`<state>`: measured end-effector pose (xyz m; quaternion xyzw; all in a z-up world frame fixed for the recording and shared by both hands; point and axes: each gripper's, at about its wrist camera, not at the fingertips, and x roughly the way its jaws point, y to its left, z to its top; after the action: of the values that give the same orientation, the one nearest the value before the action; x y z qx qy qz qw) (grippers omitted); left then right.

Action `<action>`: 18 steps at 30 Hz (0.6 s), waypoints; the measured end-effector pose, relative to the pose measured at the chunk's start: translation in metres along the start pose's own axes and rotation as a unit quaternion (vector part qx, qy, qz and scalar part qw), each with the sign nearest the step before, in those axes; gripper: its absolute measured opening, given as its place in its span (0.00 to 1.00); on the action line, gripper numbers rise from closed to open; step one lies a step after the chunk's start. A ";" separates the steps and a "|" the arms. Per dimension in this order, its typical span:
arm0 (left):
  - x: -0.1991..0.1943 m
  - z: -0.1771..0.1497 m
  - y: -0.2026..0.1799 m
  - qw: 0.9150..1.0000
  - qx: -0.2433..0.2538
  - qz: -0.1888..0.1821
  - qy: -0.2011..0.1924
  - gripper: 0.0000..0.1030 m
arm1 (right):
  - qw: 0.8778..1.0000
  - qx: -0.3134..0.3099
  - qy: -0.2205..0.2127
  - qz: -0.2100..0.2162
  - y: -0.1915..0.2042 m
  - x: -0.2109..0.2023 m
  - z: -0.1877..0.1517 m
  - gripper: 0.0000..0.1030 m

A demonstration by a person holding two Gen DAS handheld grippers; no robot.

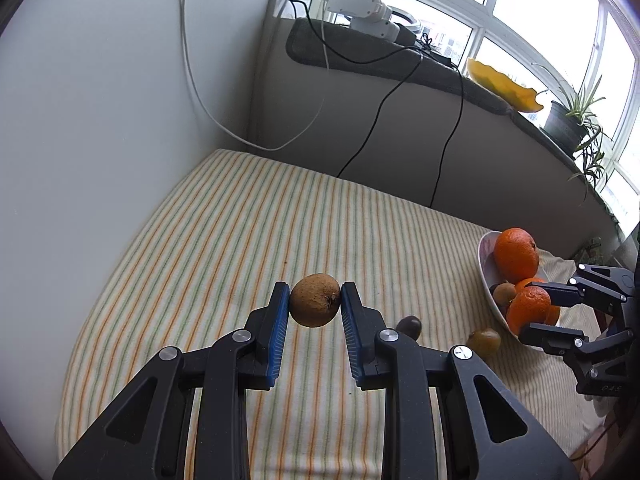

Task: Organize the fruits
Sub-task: 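Lift the mandarin with the right gripper while the left gripper lifts the kiwi toward the plate, then lower the mandarin into the plate with the right gripper while the left gripper lowers the kiwi there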

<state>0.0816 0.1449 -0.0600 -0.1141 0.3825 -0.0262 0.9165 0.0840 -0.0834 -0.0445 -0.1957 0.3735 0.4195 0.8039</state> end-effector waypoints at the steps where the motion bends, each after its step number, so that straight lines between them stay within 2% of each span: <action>1: -0.001 0.001 -0.003 1.000 0.003 -0.002 -0.001 0.24 | 1.000 0.002 -0.003 -0.002 -0.003 -0.002 -0.001 0.39; 18: 0.004 -0.002 -0.075 0.997 0.051 -0.059 0.003 0.24 | 0.995 0.073 -0.029 -0.054 -0.062 -0.059 -0.043 0.39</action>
<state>0.0855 0.0713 -0.0472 -0.0894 0.3761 -0.1003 0.9168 0.0940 -0.1774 -0.0272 -0.1438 0.3683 0.3523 0.8483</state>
